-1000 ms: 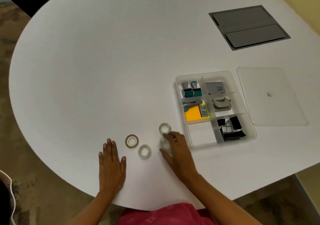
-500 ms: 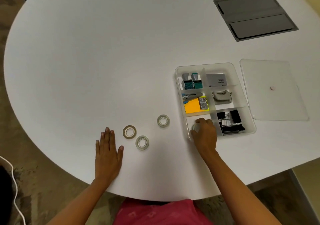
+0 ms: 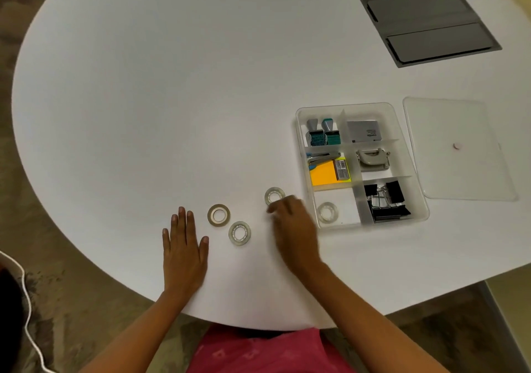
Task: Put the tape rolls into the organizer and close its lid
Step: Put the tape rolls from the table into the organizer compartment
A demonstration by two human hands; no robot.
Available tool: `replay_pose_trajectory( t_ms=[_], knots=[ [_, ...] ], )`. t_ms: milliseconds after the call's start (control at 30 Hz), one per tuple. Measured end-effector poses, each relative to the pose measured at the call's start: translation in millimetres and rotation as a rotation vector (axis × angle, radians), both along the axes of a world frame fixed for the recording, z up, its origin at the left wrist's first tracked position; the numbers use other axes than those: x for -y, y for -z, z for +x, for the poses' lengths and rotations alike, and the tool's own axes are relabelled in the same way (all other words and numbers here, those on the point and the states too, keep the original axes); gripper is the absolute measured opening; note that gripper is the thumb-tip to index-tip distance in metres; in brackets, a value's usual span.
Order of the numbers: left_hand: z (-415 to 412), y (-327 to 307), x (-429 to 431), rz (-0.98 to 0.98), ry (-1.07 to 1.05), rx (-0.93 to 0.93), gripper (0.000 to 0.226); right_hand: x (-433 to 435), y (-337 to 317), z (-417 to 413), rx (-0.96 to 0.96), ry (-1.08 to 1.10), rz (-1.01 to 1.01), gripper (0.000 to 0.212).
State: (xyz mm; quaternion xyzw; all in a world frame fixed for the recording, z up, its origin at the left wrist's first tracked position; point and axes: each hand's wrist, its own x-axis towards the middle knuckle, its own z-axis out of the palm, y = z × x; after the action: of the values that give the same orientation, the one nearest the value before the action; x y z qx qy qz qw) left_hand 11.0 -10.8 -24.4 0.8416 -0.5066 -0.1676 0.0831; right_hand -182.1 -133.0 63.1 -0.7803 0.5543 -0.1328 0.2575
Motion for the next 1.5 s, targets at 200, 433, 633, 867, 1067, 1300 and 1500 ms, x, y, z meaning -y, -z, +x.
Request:
replay_pose_trajectory(
  t_ms=[200, 433, 633, 867, 1067, 1300, 1500],
  knots=[
    [0.2, -0.4, 0.8, 0.002, -0.006, -0.022, 0.069, -24.3, 29.6, 51.9, -0.262, -0.338, 0.148, 0.071],
    [1.8, 0.4, -0.1, 0.003, -0.010, -0.033, 0.067, -22.0, 28.7, 50.6, -0.221, -0.330, 0.119, 0.050],
    [0.8, -0.7, -0.1, 0.001, -0.007, -0.022, 0.068, -1.7, -9.4, 10.9, 0.078, -0.033, 0.135, 0.052],
    [-0.1, -1.4, 0.2, -0.005, -0.013, -0.024, 0.068, 37.6, -23.0, -59.2, -0.131, 0.281, 0.042, 0.049],
    [-0.5, 0.1, -0.1, -0.007, -0.012, -0.014, 0.068, 55.3, -10.4, -69.8, -0.378, 0.254, 0.172, 0.044],
    [-0.6, 1.0, 0.0, -0.009, -0.016, -0.016, 0.068, 54.8, -13.1, -60.0, -0.506, 0.327, 0.243, 0.047],
    [-0.7, 2.1, -0.6, -0.015, -0.020, -0.008, 0.067, 34.5, -22.2, -19.3, -0.346, 0.063, -0.082, 0.031]
  ],
)
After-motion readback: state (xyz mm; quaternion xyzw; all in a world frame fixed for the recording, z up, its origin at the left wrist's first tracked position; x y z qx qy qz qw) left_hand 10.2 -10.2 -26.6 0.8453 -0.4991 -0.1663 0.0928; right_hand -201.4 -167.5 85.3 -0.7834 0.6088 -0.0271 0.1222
